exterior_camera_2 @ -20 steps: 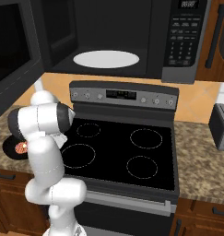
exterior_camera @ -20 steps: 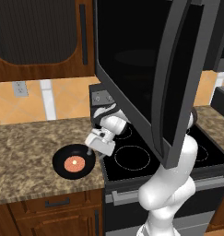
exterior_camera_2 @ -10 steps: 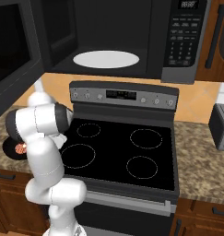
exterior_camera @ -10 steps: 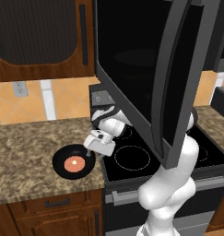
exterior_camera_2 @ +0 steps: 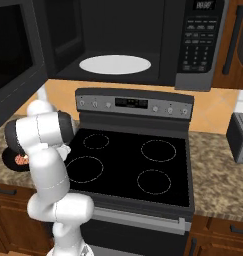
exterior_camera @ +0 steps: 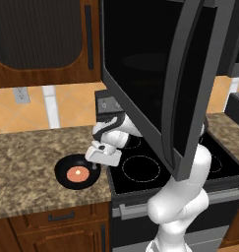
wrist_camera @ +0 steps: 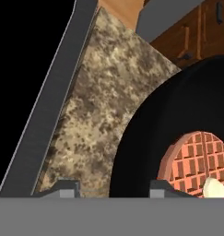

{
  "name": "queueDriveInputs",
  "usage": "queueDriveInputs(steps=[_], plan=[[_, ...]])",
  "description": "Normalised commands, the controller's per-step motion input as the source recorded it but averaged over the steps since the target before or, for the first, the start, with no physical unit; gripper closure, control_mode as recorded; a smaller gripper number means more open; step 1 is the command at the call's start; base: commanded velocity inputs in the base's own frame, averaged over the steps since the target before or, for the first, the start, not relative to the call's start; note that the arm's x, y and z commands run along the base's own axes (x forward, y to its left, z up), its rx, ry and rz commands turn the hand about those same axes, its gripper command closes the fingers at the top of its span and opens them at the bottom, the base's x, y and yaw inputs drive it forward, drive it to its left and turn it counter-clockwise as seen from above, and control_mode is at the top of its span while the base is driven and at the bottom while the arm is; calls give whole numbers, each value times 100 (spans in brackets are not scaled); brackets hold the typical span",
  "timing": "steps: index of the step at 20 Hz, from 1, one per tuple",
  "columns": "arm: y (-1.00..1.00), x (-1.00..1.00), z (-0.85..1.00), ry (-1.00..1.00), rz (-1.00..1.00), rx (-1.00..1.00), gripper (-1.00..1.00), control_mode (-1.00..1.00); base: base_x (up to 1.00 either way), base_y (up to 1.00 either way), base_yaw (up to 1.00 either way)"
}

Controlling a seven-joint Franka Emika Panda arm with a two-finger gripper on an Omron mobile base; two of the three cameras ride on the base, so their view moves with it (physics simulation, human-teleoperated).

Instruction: Open the microwave, place the bowl with waffle inside the microwave, then close the microwave door and turn it on.

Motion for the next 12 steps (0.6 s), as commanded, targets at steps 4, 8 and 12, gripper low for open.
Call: queueDriveInputs(steps=[4, 8, 12], plan=[[19, 0, -38, 0, 0, -3, 100, -100, 0, 0, 0], [-12, -8, -5, -7, 0, 7, 100, -100, 0, 0, 0], [-78, -21, 13, -17, -3, 31, 100, -100, 0, 0, 0]])
